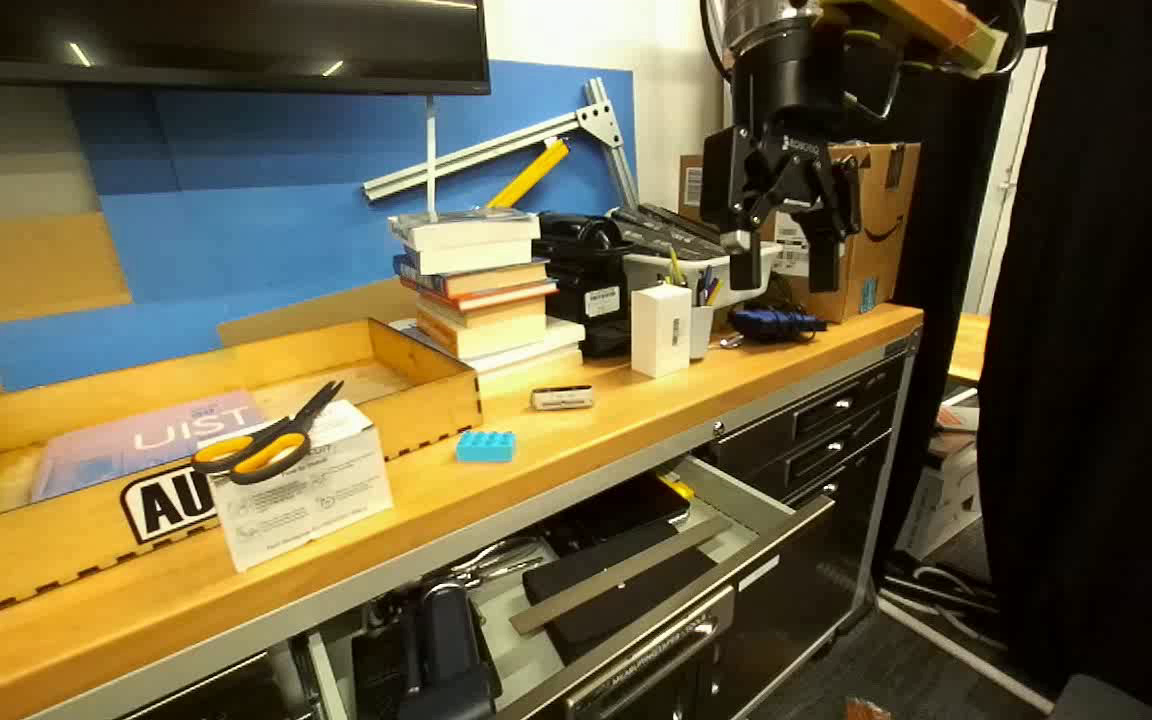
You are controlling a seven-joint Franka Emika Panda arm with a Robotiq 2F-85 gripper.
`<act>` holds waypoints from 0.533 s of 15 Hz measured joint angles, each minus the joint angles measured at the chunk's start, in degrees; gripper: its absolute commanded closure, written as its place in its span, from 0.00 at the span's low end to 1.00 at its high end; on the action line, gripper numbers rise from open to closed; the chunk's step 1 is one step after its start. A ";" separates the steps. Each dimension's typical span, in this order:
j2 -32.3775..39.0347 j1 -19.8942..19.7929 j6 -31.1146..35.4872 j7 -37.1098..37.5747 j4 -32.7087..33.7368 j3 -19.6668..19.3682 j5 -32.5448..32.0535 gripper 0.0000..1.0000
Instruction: Put the Lego in the open drawer and then close the drawer
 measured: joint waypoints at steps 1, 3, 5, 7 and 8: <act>0.00 0.00 0.02 0.00 0.16 0.00 0.00 0.00; -0.19 0.00 0.02 0.00 0.43 0.00 0.00 0.00; -0.22 0.00 0.02 0.00 0.47 0.00 0.00 0.00; -0.15 -0.03 0.02 0.00 0.38 0.01 0.00 0.00; -0.01 -0.07 0.08 0.30 0.35 0.15 -0.20 0.00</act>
